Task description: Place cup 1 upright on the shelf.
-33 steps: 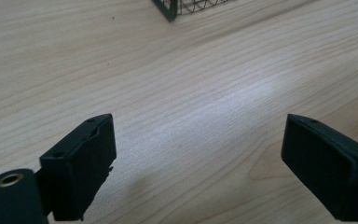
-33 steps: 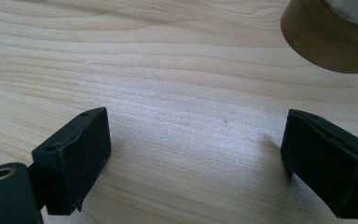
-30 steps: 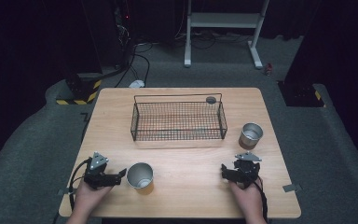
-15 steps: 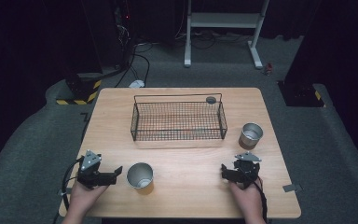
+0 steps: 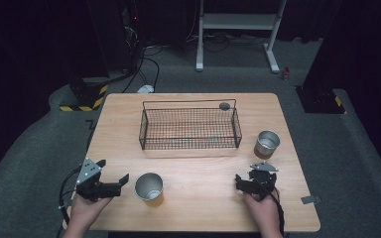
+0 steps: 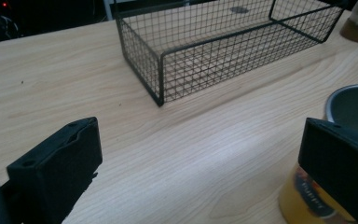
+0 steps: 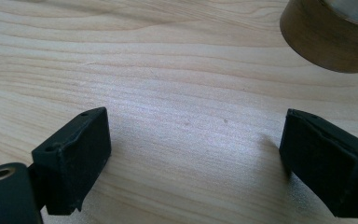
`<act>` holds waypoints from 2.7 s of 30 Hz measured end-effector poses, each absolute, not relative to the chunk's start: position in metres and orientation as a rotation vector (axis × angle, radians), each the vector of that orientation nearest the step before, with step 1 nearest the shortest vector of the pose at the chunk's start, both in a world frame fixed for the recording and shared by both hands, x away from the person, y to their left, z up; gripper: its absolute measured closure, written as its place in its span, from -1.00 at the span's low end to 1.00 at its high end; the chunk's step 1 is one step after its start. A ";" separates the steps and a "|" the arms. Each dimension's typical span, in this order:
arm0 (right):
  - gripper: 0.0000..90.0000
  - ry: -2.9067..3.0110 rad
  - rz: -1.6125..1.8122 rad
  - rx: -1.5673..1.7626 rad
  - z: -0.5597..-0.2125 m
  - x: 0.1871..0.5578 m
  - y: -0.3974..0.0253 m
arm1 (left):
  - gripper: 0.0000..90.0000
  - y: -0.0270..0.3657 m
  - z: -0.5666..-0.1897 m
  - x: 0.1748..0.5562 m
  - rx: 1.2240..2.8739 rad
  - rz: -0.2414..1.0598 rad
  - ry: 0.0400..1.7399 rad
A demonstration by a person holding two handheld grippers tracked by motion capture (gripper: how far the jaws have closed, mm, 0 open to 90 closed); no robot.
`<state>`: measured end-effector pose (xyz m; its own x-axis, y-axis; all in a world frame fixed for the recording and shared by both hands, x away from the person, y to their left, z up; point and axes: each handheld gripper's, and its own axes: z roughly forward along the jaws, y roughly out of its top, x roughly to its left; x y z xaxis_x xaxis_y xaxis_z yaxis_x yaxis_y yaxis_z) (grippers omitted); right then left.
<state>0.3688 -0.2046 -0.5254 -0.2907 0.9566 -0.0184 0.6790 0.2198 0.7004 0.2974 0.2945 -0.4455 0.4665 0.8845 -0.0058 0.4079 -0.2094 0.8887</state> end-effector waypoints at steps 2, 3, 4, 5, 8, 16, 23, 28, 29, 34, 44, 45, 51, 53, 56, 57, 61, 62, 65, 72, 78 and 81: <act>-0.81 2.048 0.821 1.509 -0.525 0.369 -0.205 | -1.00 0.292 -0.442 0.296 1.810 0.659 1.074; -0.81 2.048 0.821 1.508 -0.525 0.369 -0.205 | -1.00 0.290 -0.441 0.295 1.801 0.651 1.069; -0.81 2.048 0.821 1.509 -0.525 0.369 -0.205 | -1.00 0.290 -0.441 0.295 1.801 0.651 1.069; -0.81 2.048 0.821 1.509 -0.525 0.369 -0.205 | -1.00 0.289 -0.440 0.293 1.797 0.649 1.060; -0.81 2.049 0.821 1.509 -0.525 0.369 -0.205 | -1.00 0.284 -0.437 0.291 1.788 0.635 1.033; -0.81 2.049 0.821 1.508 -0.525 0.369 -0.205 | -1.00 0.268 -0.431 0.284 1.786 0.603 0.957; -0.81 2.049 0.822 1.508 -0.525 0.369 -0.205 | -1.00 0.253 -0.434 0.281 1.797 0.544 0.901; -0.81 2.049 0.822 1.508 -0.525 0.369 -0.205 | -1.00 0.238 -0.439 0.279 1.822 0.494 0.851; -0.81 2.049 0.822 1.508 -0.525 0.369 -0.205 | -1.00 0.238 -0.439 0.279 1.822 0.494 0.851; -0.81 2.049 0.822 1.508 -0.525 0.369 -0.205 | -1.00 0.229 -0.444 0.279 1.841 0.469 0.828; -0.81 2.050 0.822 1.508 -0.525 0.369 -0.205 | -1.00 0.220 -0.453 0.278 1.877 0.482 0.808; -0.81 2.050 0.822 1.508 -0.525 0.369 -0.205 | -1.00 0.220 -0.453 0.278 1.877 0.482 0.808; -0.81 2.050 0.822 1.508 -0.525 0.369 -0.205 | -1.00 0.219 -0.460 0.278 1.899 0.492 0.807; -0.81 2.050 0.823 1.508 -0.525 0.369 -0.205 | -1.00 0.218 -0.462 0.278 1.909 0.491 0.809; -0.81 2.050 0.822 1.508 -0.525 0.369 -0.205 | -1.00 0.217 -0.466 0.279 1.914 0.482 0.818; -0.81 2.050 0.822 1.508 -0.525 0.369 -0.205 | -1.00 0.218 -0.466 0.279 1.917 0.482 0.819; -0.81 2.050 0.823 1.508 -0.525 0.369 -0.205 | -1.00 0.218 -0.471 0.280 1.921 0.478 0.821; -0.81 2.050 0.823 1.508 -0.525 0.369 -0.205 | -1.00 0.218 -0.472 0.280 1.931 0.482 0.820; -0.81 2.050 0.823 1.508 -0.525 0.369 -0.205 | -0.99 0.216 -0.475 0.281 1.956 0.489 0.827; -0.81 2.050 0.823 1.509 -0.525 0.369 -0.205 | -0.99 0.217 -0.480 0.280 1.944 0.476 0.828; -0.81 2.050 0.822 1.508 -0.525 0.369 -0.205 | -0.99 0.220 -0.481 0.281 1.920 0.464 0.828; -0.81 2.050 0.823 1.509 -0.525 0.369 -0.205 | -0.98 0.220 -0.481 0.281 1.921 0.457 0.817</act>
